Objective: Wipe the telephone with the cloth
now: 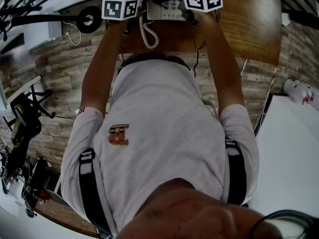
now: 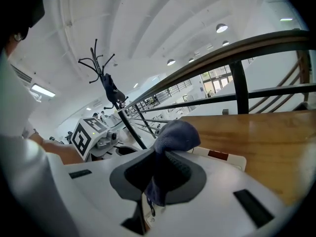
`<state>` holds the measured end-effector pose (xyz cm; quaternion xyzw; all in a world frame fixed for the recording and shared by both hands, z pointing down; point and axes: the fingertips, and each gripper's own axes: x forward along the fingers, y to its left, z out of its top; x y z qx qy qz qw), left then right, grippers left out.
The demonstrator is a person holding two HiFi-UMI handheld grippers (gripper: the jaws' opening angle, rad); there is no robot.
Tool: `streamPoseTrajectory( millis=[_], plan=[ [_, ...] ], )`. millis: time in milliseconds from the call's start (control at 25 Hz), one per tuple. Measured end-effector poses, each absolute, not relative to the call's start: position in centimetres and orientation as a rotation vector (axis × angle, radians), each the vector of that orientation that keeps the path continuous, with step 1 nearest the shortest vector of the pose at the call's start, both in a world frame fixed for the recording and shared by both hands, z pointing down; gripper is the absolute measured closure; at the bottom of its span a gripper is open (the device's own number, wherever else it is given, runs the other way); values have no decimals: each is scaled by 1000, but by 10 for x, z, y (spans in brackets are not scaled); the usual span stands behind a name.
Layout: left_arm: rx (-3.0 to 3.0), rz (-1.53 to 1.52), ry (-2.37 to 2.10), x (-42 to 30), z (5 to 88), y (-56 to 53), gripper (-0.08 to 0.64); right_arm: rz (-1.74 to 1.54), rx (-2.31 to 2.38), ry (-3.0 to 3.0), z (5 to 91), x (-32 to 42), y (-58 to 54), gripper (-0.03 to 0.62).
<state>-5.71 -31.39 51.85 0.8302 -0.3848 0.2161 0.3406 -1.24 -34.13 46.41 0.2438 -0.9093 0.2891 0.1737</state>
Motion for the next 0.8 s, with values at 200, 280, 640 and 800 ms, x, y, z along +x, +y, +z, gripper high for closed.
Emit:
streamPoseTrajectory(
  millis=[200, 280, 640, 800],
  plan=[
    [2165, 546, -978, -56, 518, -315, 476, 770, 675, -2485, 479, -18, -346, 532],
    [2168, 544, -972, -56, 519, -315, 476, 733, 689, -2422, 488, -17, -349, 532],
    [2172, 547, -965, -55, 522, -317, 476, 717, 853, -2263, 505, 6, -365, 532],
    [2173, 556, -987, -58, 522, -317, 476, 729, 943, -2211, 511, 29, -366, 532]
  ],
)
